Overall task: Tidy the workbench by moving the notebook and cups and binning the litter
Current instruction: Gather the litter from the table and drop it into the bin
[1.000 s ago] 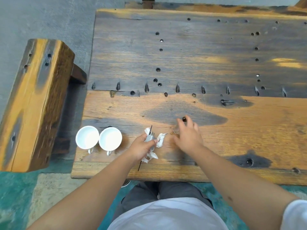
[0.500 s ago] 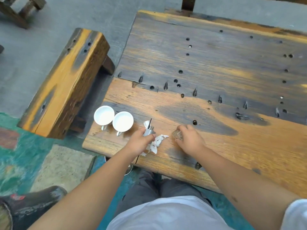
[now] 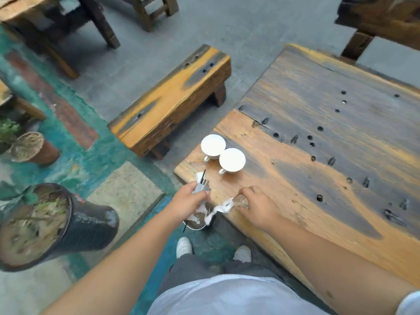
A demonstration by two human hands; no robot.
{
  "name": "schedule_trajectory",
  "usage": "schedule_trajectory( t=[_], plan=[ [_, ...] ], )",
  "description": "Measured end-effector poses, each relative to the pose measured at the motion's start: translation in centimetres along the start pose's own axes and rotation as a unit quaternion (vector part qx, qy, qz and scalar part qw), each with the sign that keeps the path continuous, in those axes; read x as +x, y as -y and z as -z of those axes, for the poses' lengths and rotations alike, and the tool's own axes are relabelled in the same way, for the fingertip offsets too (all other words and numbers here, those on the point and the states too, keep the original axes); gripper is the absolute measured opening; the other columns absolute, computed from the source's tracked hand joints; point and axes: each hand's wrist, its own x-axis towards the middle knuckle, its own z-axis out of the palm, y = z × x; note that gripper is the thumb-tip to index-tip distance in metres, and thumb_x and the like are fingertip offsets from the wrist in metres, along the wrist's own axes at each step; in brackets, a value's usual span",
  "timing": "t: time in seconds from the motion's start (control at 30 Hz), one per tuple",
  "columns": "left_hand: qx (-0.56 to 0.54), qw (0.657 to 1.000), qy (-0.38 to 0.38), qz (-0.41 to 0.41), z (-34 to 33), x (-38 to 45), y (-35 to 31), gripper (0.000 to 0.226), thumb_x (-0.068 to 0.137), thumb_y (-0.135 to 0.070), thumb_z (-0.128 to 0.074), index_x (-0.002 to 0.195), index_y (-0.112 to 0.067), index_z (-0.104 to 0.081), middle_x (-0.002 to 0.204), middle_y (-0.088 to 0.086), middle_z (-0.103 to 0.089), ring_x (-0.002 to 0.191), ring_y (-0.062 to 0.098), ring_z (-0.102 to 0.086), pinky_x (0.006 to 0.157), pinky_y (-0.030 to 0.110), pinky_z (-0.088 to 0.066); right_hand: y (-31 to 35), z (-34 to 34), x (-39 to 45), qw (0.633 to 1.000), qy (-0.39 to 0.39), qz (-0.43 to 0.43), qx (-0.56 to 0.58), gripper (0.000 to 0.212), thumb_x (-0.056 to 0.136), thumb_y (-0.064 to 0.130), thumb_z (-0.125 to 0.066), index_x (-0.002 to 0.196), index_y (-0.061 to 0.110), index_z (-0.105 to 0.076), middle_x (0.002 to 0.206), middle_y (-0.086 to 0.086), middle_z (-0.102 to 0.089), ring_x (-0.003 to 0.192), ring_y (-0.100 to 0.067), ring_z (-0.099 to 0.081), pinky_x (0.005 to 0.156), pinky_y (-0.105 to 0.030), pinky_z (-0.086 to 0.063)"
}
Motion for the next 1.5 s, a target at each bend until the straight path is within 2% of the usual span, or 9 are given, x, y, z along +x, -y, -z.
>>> schedule_trajectory(
  t=[0.23, 0.37, 0.6, 0.73, 0.8, 1.0, 1.23, 1.33, 1.5],
  plan=[
    [-0.012, 1.0, -0.021, 0.016, 6.1, 0.5, 4.1, 0.036, 0.067, -0.033, -0.06, 0.094, -0.009, -0.061, 0.088, 0.008, -0.064, 0.062, 0.016, -0.049, 0.058, 0.03, -0.04, 6.2, -3.6, 2.7, 0.999, 0.009, 0.022, -0.028, 0.045, 0.084, 0.035, -0.065, 0.125, 0.026, -0.048, 0.132, -0.004, -0.047, 0.105, -0.029, -0.057, 0.074, -0.039, -0.052],
    [0.033, 0.999, 0.032, 0.028, 7.0, 3.0, 6.5, 0.014, 0.085, -0.025, -0.064, 0.093, -0.014, -0.06, 0.083, 0.002, -0.058, 0.06, 0.013, -0.049, 0.055, 0.028, -0.039, 7.1, -5.3, 2.4, 0.998, -0.037, -0.05, 0.002, 0.042, 0.083, 0.035, -0.066, 0.122, 0.026, -0.051, 0.126, -0.003, -0.052, 0.101, -0.027, -0.058, 0.067, -0.033, -0.043],
    [0.11, 0.983, 0.146, 0.006, 4.5, 7.2, 7.9, 0.04, 0.09, -0.029, -0.064, 0.124, -0.01, -0.058, 0.107, -0.001, -0.064, 0.099, 0.022, -0.06, 0.088, 0.04, -0.048, 5.3, -7.1, 0.2, 0.967, -0.09, -0.235, 0.047, 0.048, 0.081, 0.037, -0.068, 0.123, 0.024, -0.051, 0.124, -0.009, -0.054, 0.102, -0.03, -0.058, 0.07, -0.033, -0.044],
    [0.15, 0.974, 0.166, 0.021, 2.7, 9.0, 6.7, 0.071, 0.09, -0.037, -0.063, 0.15, -0.011, -0.035, 0.149, 0.003, -0.045, 0.129, 0.028, -0.051, 0.104, 0.046, -0.046, 5.2, -7.7, -0.4, 0.959, -0.063, -0.272, 0.058, 0.061, 0.08, 0.035, -0.066, 0.133, 0.025, -0.038, 0.126, -0.014, -0.049, 0.099, -0.031, -0.057, 0.067, -0.033, -0.042],
    [0.172, 0.966, 0.192, 0.014, 1.9, 9.6, 6.2, 0.069, 0.089, -0.035, -0.063, 0.149, -0.013, -0.037, 0.146, 0.004, -0.049, 0.124, 0.026, -0.054, 0.102, 0.044, -0.047, 5.5, -8.2, -0.7, 0.955, -0.048, -0.282, 0.072, 0.076, 0.079, 0.032, -0.066, 0.141, 0.029, -0.023, 0.132, -0.015, -0.045, 0.099, -0.033, -0.058, 0.069, -0.035, -0.047],
    [0.19, 0.934, 0.304, 0.001, -1.3, 9.5, 5.5, 0.043, 0.078, -0.027, -0.059, 0.117, -0.043, -0.055, 0.081, -0.006, -0.071, 0.049, 0.0, -0.056, 0.045, 0.016, -0.043, 5.6, -8.8, -2.0, 0.935, -0.006, -0.32, 0.155, 0.094, 0.072, 0.036, -0.064, 0.148, 0.04, -0.009, 0.132, -0.013, -0.043, 0.08, -0.022, -0.059, 0.06, -0.033, -0.049],
    [0.249, 0.93, 0.269, -0.036, -5.4, 10.0, 6.4, 0.069, 0.085, -0.032, -0.063, 0.147, -0.032, -0.035, 0.112, -0.001, -0.067, 0.093, 0.017, -0.064, 0.071, 0.032, -0.049, 3.9, -9.2, -3.2, 0.931, -0.002, -0.315, 0.182, 0.092, 0.075, 0.037, -0.062, 0.15, 0.041, -0.01, 0.135, -0.013, -0.04, 0.091, -0.026, -0.058, 0.074, -0.039, -0.053],
    [0.275, 0.936, 0.209, -0.073, -6.4, 9.8, 7.2, 0.041, 0.087, -0.03, -0.066, 0.126, -0.03, -0.056, 0.087, -0.011, -0.065, 0.071, 0.008, -0.058, 0.058, 0.027, -0.045, 3.1, -9.0, -3.5, 0.94, 0.004, -0.303, 0.155, 0.09, 0.075, 0.037, -0.062, 0.149, 0.043, -0.011, 0.127, -0.01, -0.042, 0.094, -0.029, -0.058, 0.075, -0.04, -0.054],
    [0.244, 0.953, 0.171, -0.055, -6.4, 9.3, 7.8, 0.028, 0.087, -0.03, -0.068, 0.113, -0.026, -0.059, 0.09, -0.005, -0.065, 0.077, 0.015, -0.06, 0.063, 0.03, -0.045, 2.2, -8.8, -4.1, 0.95, 0.008, -0.277, 0.141, 0.085, 0.078, 0.034, -0.062, 0.149, 0.04, -0.016, 0.128, -0.01, -0.041, 0.089, -0.026, -0.058, 0.067, -0.036, -0.052]
  ],
)
